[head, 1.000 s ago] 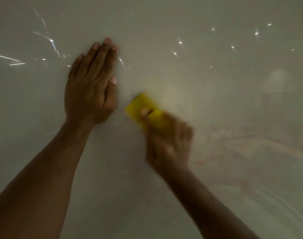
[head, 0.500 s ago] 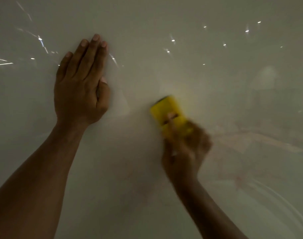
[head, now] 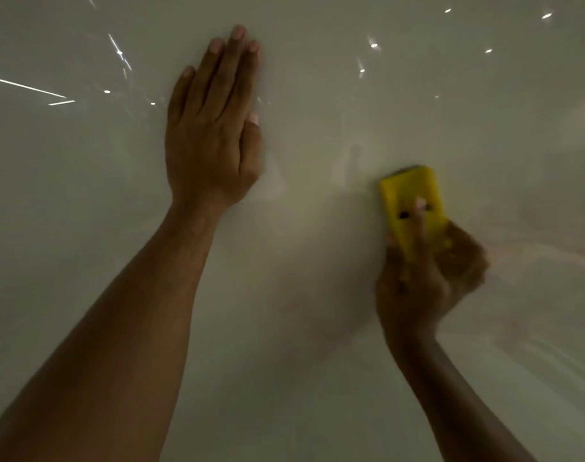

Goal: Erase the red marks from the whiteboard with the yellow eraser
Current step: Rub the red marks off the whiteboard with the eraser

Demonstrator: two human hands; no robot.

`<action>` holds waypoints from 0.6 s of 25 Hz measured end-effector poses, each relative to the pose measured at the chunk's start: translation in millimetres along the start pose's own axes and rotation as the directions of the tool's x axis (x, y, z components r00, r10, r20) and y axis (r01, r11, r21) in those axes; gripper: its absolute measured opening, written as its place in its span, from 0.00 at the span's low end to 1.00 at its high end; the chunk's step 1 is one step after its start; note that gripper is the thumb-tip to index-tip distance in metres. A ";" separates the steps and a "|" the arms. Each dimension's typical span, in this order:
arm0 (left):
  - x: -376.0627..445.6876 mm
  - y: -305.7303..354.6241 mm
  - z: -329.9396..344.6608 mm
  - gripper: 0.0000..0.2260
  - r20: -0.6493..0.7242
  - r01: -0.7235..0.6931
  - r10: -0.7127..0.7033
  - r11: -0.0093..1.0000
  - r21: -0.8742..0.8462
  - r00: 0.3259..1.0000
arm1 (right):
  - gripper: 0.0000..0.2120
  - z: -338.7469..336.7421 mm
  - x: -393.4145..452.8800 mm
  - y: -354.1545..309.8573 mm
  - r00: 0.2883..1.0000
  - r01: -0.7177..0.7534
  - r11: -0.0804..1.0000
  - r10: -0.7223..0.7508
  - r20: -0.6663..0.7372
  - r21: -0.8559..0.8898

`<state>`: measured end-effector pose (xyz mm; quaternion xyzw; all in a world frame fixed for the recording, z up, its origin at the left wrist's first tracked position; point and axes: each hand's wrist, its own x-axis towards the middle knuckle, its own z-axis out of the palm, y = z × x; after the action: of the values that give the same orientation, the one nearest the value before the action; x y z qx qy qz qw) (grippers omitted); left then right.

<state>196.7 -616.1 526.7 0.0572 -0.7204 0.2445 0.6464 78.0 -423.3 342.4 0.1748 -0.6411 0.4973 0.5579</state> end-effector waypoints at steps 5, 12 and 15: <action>-4.8 -3.3 0.6 0.27 0.019 -0.002 0.003 0.999 -0.032 1.000 | 0.17 29.3 -75.4 -78.0 0.565 0.773 0.598 -0.801 0.197 0.214; -5.3 -3.8 4.2 0.27 -0.009 0.005 -0.005 0.999 -0.035 1.000 | 0.19 8.4 -42.4 -5.1 0.897 0.443 0.895 -0.442 0.028 -0.054; -4.7 -6.1 8.2 0.27 -0.020 0.006 -0.006 1.000 -0.005 1.000 | 0.25 8.8 -32.1 3.1 0.951 0.301 0.952 -0.304 -0.053 -0.064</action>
<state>192.4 -626.1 523.5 0.0554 -0.7145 0.2415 0.6543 81.0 -439.9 313.6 0.2400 -0.6027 0.3931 0.6516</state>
